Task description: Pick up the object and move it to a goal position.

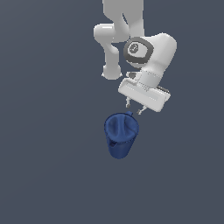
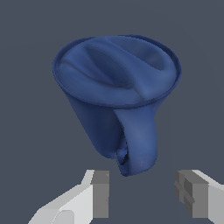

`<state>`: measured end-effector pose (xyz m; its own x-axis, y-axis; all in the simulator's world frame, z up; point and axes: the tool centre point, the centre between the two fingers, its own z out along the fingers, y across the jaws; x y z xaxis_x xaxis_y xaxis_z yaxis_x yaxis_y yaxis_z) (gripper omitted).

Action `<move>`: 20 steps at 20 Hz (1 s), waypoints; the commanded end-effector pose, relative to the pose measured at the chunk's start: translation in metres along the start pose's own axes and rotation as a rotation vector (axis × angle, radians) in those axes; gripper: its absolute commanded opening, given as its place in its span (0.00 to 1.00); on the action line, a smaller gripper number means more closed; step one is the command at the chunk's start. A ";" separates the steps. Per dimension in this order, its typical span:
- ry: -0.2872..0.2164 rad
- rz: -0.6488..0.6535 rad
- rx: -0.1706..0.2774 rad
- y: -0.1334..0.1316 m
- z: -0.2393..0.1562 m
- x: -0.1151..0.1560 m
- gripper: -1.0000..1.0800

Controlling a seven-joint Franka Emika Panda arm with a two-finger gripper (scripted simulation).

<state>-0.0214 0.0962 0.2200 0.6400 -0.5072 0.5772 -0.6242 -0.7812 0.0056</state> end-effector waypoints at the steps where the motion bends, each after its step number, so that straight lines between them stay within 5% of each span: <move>1: -0.003 0.012 -0.005 0.002 0.002 -0.001 0.62; 20: -0.006 0.020 -0.008 0.004 0.034 -0.002 0.62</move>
<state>-0.0117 0.0825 0.1935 0.6303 -0.5247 0.5722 -0.6404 -0.7680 0.0012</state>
